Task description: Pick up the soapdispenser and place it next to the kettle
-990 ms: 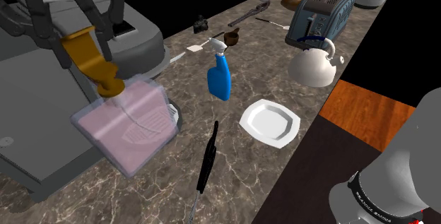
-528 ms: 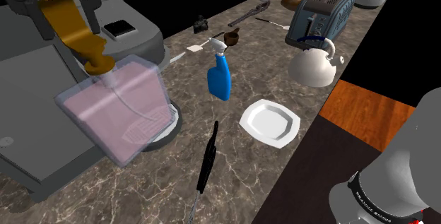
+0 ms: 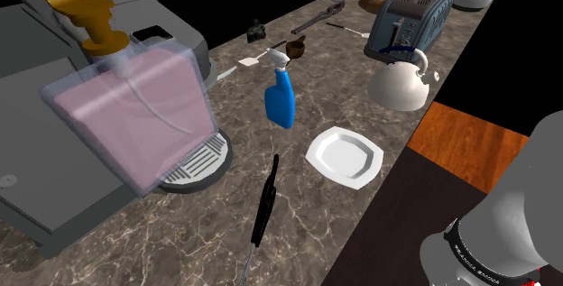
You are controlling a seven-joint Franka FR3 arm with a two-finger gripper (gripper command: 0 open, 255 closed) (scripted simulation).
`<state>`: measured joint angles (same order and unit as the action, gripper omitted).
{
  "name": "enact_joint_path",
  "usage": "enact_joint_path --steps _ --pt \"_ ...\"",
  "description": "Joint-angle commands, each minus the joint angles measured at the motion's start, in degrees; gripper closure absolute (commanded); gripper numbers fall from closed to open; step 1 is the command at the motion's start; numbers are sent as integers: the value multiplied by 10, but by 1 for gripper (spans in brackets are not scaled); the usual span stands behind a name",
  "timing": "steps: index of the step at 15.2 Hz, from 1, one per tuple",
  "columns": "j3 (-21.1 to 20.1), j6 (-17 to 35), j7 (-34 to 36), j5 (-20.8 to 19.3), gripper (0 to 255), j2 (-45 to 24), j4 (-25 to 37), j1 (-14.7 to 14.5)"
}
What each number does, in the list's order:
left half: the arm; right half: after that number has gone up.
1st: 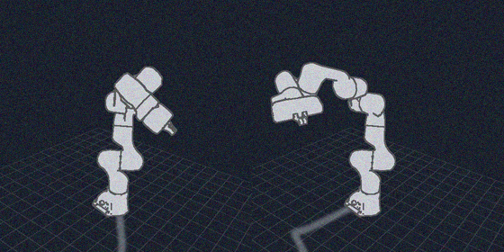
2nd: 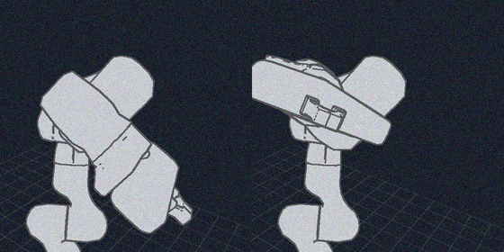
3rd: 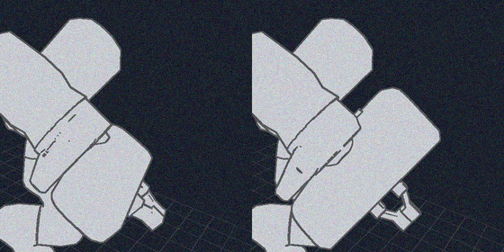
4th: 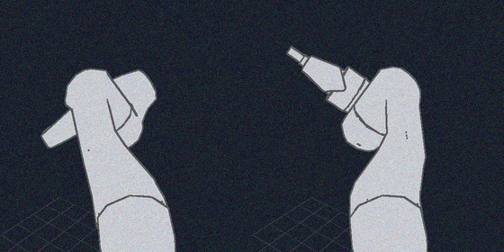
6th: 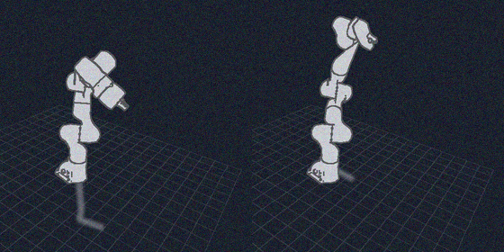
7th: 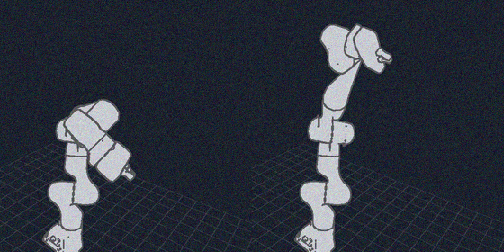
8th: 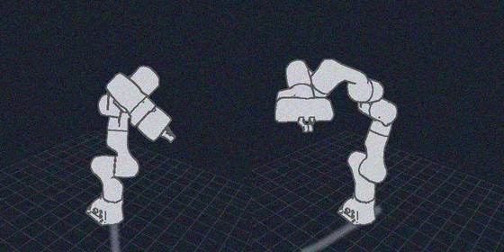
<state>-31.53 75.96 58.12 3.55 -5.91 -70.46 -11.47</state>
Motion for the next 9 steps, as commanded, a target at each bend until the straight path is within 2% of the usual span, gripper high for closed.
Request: enact_joint_path --steps 1,9 --pt "7 -5 -16 6 255 11 -6 11" --pt "81 -5 -156 51 255 111 -111 88"
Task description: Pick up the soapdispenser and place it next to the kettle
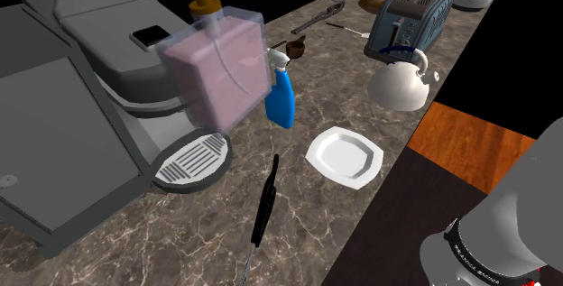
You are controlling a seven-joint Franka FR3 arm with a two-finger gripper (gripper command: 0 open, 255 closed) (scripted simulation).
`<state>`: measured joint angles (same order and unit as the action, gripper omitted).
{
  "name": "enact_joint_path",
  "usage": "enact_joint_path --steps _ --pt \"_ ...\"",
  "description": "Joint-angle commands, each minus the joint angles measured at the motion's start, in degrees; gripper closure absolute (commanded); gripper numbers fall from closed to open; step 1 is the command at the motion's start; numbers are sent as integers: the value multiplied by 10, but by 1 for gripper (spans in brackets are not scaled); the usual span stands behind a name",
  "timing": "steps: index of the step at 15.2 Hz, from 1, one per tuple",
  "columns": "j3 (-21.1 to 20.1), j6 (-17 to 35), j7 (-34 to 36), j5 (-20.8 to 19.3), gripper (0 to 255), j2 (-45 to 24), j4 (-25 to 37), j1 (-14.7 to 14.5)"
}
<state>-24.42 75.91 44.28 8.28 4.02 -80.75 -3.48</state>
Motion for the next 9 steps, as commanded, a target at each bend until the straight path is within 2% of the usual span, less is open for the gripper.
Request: enact_joint_path --steps 1,9 --pt "19 -6 -34 6 255 20 -16 15" --pt "94 -19 -160 4 255 57 -56 66"
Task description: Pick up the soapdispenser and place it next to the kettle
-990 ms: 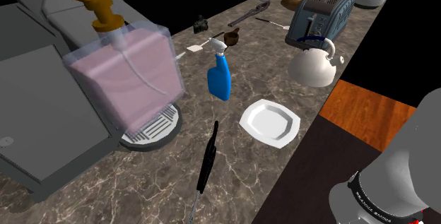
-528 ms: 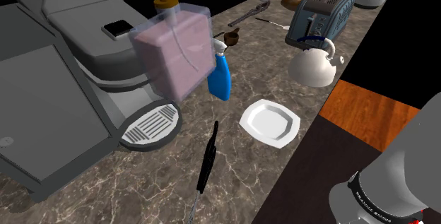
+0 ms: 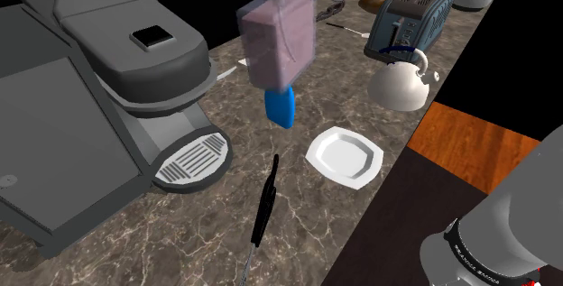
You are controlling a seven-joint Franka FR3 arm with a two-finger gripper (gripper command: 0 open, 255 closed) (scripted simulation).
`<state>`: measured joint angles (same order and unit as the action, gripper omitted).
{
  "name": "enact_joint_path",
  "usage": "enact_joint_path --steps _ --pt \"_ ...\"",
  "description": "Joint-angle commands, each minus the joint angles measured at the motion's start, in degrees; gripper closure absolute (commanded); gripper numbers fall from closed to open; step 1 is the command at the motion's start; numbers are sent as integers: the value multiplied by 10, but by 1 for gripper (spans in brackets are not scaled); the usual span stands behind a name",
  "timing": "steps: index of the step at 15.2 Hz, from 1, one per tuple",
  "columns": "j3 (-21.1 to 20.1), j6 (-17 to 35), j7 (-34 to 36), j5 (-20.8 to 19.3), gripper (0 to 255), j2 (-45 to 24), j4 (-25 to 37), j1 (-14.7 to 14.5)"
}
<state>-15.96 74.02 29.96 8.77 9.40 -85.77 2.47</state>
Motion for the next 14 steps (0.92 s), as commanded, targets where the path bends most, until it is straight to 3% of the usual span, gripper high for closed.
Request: enact_joint_path --steps 1,14 --pt "18 -2 -32 -3 255 5 -7 12" --pt "126 -28 -220 -37 255 -37 41 87"
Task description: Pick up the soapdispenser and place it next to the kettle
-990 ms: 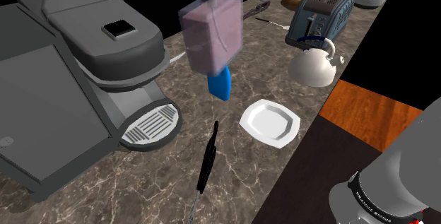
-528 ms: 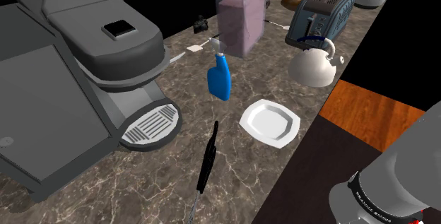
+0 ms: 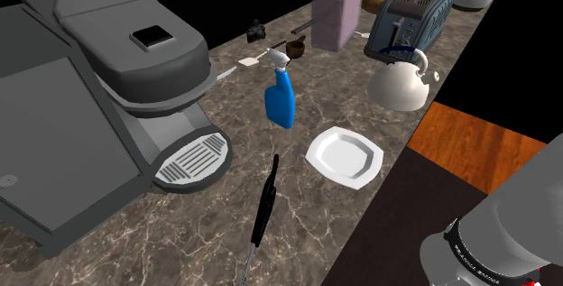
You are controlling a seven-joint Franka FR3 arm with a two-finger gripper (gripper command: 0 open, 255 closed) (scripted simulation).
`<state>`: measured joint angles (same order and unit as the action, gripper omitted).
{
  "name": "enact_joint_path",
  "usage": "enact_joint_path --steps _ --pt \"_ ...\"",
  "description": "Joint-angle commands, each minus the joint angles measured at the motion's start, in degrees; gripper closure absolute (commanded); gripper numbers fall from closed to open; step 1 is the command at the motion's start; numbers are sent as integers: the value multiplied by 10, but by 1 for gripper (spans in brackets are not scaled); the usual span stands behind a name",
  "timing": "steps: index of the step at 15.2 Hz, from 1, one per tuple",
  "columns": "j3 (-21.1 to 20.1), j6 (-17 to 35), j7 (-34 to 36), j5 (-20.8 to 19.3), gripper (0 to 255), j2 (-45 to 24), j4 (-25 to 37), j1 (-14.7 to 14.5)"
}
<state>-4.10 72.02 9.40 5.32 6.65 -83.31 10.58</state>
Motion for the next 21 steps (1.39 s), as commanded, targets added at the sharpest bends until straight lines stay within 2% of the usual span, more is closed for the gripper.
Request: enact_joint_path --steps 1,8,15,21 --pt "15 -10 -28 -5 255 -17 25 12" --pt "64 -35 -123 -15 255 -92 119 57" --pt "101 -84 -206 -8 255 -206 277 110" --pt "99 -11 -208 -15 255 -159 157 104"
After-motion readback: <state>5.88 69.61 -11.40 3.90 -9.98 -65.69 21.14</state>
